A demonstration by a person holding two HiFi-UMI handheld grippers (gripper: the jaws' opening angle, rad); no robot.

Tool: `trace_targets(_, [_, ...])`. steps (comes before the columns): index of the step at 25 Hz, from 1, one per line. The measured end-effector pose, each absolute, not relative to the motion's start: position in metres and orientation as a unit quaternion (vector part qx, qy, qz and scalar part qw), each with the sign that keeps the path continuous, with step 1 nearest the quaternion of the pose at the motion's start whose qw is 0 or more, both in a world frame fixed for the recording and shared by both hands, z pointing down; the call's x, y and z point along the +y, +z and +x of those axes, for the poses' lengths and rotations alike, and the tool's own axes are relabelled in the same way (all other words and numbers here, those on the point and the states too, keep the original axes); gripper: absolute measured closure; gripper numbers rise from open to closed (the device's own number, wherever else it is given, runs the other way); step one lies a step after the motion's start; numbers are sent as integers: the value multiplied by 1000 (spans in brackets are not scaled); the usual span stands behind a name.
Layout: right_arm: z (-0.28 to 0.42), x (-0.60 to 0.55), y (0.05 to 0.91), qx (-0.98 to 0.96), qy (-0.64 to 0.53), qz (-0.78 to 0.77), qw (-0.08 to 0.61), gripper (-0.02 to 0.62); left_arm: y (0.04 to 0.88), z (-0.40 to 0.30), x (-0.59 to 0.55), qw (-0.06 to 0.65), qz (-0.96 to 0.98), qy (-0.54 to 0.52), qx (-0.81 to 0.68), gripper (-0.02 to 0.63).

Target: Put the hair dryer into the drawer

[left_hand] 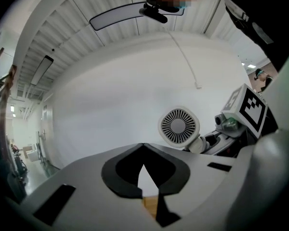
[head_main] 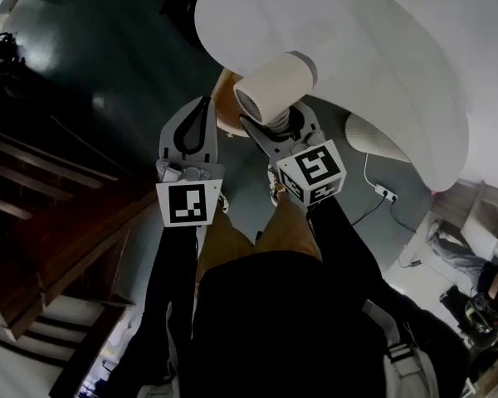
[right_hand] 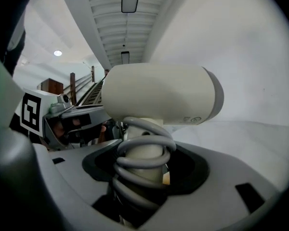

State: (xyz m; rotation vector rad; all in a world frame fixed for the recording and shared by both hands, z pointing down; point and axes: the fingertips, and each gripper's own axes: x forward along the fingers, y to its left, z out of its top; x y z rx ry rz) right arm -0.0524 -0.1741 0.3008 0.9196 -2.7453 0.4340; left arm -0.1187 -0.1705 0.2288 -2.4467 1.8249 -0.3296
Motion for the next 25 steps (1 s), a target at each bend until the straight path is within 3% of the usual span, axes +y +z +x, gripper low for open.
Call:
trace_targets(13, [-108,-181,436,-870,156,445,145,307,363,-171,-194,-38,-860,-99,499,592])
trace_targets(25, [-123,-200,513,-854,191,455,164,307,415,-193,-219,-64,-848,-123,511,592])
